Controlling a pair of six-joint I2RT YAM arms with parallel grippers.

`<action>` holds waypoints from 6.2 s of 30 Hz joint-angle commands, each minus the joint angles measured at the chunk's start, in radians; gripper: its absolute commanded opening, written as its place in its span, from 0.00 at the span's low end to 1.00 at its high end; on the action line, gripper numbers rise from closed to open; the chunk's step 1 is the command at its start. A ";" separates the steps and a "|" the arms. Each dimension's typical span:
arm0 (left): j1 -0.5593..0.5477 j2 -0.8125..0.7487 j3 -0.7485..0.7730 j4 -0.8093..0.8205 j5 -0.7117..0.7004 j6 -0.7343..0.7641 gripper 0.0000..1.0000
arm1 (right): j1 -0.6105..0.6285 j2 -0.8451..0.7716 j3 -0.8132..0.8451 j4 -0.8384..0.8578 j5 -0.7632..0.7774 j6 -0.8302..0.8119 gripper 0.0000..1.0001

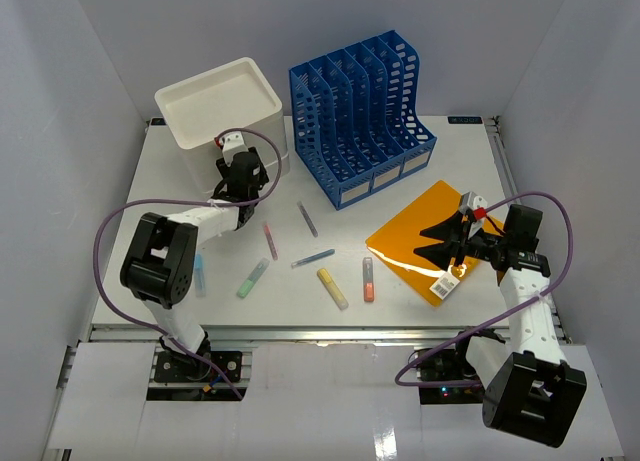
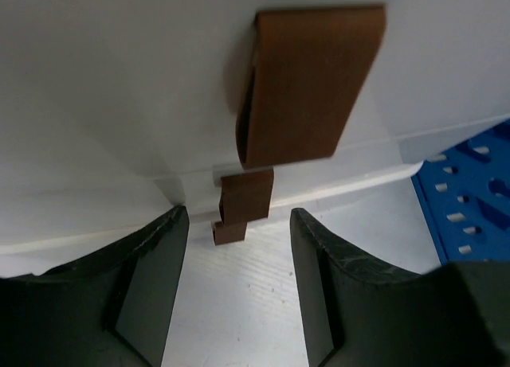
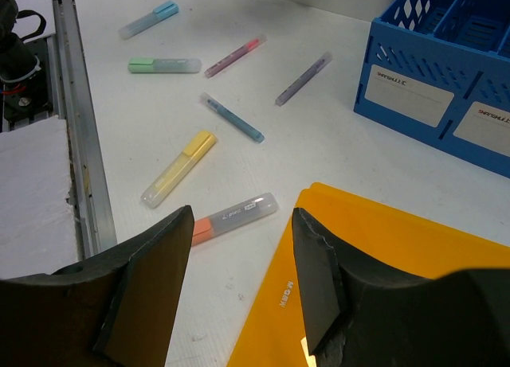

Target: Organize the desk

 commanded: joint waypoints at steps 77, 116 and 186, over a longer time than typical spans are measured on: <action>-0.163 -1.316 -0.517 -0.776 0.734 -0.382 0.98 | 0.943 0.400 0.297 -0.060 1.237 0.648 0.90; -0.164 -1.415 -0.324 -0.966 0.577 -0.322 0.98 | 0.971 0.690 0.329 -0.083 1.209 0.412 0.15; -0.285 -0.361 -0.015 -1.169 0.320 0.130 0.94 | 0.383 -0.004 0.144 -0.301 0.083 -0.356 0.94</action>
